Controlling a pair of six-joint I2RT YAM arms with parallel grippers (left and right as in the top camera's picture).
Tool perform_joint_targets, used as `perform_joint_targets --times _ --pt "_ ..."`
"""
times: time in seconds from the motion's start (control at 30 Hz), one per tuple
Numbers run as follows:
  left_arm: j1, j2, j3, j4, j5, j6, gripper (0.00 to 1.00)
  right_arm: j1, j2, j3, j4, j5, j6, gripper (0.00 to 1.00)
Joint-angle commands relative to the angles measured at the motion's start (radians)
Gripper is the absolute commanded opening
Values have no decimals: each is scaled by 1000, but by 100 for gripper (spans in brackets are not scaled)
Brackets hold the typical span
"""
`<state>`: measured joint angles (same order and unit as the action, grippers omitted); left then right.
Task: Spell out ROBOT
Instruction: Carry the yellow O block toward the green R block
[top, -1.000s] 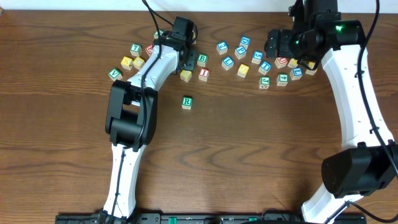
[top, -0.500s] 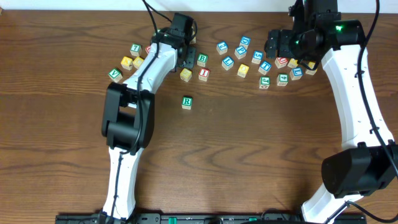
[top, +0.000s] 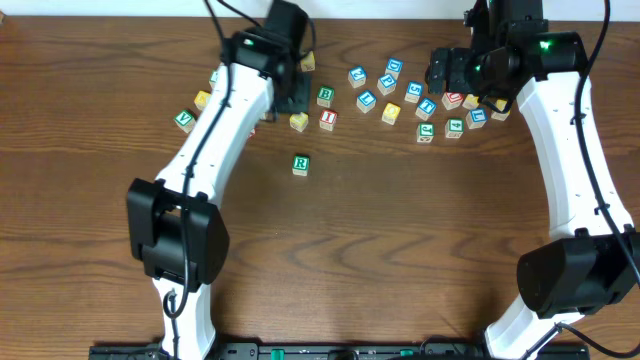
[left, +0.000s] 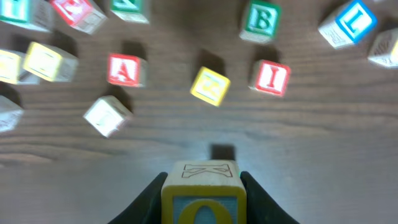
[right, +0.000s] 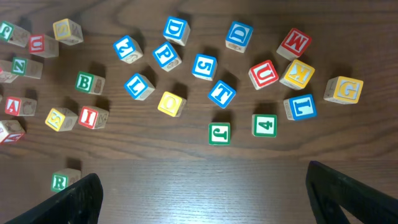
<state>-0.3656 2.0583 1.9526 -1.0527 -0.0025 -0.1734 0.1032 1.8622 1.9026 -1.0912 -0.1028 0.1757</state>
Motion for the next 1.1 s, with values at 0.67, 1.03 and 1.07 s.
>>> perform_joint_targets --times 0.67,1.03,1.07 --pt "-204 29 -330 168 37 -95 31 10 2 18 -1 7 11 99" --pt "-217 29 -435 321 40 -95 31 11 2 18 -1 7 10 99" --pt "-217 29 -444 334 40 -95 31 11 2 18 -1 7 10 99"
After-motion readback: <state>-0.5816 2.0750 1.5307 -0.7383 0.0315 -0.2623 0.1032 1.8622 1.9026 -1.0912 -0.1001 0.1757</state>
